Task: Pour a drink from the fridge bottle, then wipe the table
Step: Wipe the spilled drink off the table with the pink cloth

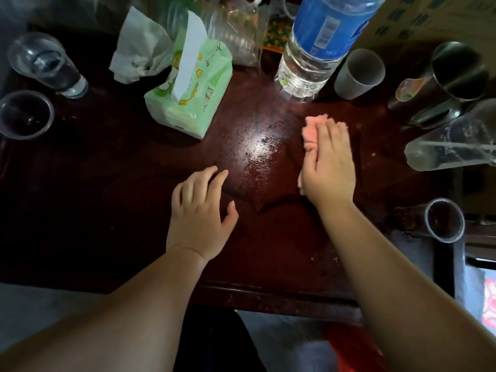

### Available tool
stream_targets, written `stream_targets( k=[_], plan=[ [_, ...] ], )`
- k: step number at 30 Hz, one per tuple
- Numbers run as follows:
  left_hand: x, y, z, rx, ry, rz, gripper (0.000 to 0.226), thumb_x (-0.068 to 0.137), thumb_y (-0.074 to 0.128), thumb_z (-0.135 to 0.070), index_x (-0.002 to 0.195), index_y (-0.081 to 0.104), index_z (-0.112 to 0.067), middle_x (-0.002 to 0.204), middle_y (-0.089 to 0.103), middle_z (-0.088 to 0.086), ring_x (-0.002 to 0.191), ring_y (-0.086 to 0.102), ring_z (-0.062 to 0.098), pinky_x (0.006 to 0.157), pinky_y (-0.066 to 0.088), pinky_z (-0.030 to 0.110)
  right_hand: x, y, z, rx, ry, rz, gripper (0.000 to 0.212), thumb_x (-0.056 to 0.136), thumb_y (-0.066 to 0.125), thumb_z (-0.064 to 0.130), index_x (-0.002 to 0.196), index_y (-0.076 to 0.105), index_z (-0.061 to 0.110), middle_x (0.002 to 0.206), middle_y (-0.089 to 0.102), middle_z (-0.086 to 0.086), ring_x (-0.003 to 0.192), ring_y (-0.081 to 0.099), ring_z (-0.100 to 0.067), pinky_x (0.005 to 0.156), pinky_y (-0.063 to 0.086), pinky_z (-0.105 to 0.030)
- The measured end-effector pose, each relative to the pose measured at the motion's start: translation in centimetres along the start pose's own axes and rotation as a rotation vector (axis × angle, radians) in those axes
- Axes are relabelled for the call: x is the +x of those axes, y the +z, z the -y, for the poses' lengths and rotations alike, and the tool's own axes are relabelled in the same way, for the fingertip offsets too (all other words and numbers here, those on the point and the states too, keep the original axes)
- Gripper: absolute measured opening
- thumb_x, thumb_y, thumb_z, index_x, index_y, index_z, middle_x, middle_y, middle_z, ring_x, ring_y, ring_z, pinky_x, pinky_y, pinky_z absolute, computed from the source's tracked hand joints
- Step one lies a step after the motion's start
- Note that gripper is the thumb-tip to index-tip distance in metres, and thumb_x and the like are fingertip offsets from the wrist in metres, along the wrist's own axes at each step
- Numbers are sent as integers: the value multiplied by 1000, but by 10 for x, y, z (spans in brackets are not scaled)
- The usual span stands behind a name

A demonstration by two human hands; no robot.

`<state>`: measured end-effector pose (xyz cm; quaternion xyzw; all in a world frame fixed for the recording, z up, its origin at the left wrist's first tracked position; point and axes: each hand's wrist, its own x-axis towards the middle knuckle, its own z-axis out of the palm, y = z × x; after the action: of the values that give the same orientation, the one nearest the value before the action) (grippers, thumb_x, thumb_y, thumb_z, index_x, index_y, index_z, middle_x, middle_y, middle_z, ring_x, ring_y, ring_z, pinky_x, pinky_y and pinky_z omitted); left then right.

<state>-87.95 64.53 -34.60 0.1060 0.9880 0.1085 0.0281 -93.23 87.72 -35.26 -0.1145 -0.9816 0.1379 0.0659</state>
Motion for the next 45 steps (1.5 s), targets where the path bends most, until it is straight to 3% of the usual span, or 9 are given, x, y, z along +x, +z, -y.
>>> stream_targets(
  k=[5,11,17,29,31,34,39,42,45],
  plan=[
    [1,1,1,3,5,-1,54,87,38,-40,135,46,-16,138,44,3,129,39,21,108,22,37,12,0,9,-50,47,15,60,85,33,18,144,32,7,151,32,-10,142,18,-32,118,17,-40],
    [1,2,1,-28,16,-57,52,84,45,-36,132,51,-15,137,48,4,126,41,23,104,27,39,-34,-6,58,55,-453,70,60,75,43,12,133,46,-4,137,47,-25,134,22,-33,114,17,-44],
    [2,3,0,-31,20,-86,53,82,46,-36,129,53,-14,136,49,6,124,41,26,101,28,41,-101,-17,36,48,-493,227,66,76,48,11,141,41,7,150,35,-13,143,21,-29,117,20,-39],
    [0,1,-1,-34,14,-48,52,88,39,-37,134,48,-15,139,44,5,129,37,23,106,27,42,10,-12,-13,-41,318,-28,69,81,26,21,148,23,7,154,25,-13,144,13,-31,118,11,-37],
    [0,1,-1,-30,9,-42,52,88,38,-37,134,48,-16,139,43,4,130,35,22,107,26,41,22,-5,10,-58,236,-13,69,78,29,17,145,28,-1,151,29,-20,141,19,-38,118,12,-43],
    [0,2,0,-25,8,-53,52,87,39,-37,134,48,-16,139,44,4,129,36,22,106,26,41,4,7,51,-54,-128,34,62,75,41,10,135,42,-9,140,41,-30,132,31,-50,114,22,-53],
    [0,3,0,-52,23,-81,51,85,44,-34,132,51,-14,138,46,6,127,38,25,103,26,41,-64,-7,58,29,-504,205,63,79,43,11,140,38,-1,149,32,-22,142,16,-38,117,16,-46],
    [0,3,0,-54,21,-88,51,84,44,-34,130,51,-14,137,47,6,126,39,26,103,28,42,-106,-23,23,-17,-578,327,72,73,48,12,144,35,6,154,25,-14,145,13,-31,117,20,-43],
    [1,2,-1,-53,15,-84,51,85,42,-35,131,51,-14,137,46,6,127,38,25,104,28,43,-108,-31,-16,-15,-445,310,72,71,46,12,143,38,8,153,29,-12,144,18,-29,114,26,-46]
  ],
)
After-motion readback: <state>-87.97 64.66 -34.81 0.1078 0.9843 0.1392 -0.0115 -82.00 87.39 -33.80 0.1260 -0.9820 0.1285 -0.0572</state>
